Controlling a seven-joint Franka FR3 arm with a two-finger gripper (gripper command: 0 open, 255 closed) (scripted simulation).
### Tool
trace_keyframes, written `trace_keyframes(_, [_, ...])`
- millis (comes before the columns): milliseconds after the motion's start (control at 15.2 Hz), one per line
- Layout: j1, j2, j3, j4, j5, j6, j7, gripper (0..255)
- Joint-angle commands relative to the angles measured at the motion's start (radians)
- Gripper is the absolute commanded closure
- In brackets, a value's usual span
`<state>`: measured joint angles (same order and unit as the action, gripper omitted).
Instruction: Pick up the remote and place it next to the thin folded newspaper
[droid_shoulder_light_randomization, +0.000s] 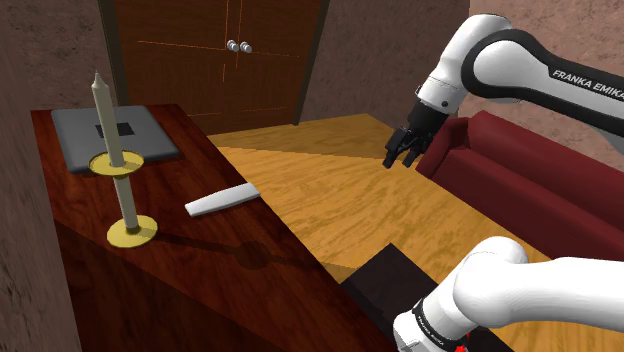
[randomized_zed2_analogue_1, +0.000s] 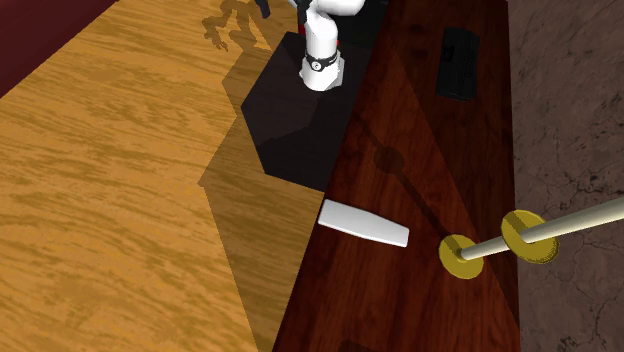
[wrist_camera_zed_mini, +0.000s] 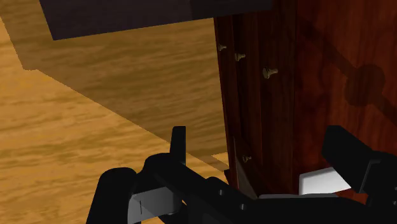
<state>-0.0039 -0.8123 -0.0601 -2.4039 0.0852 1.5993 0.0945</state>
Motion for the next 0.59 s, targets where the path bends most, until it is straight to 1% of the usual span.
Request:
trace_keyframes(0, [0.0, 0.0, 0.0, 0.0, 0.0, 0.0, 0.0, 0])
trace_keyframes(264, [-0.01, 0.006, 0.122, -0.049, 0.076, 0.072, 0.21, 0])
trace_keyframes(528, [-0.02, 0.054, 0.247, -0.063, 0.145, 0.154, 0.417, 0])
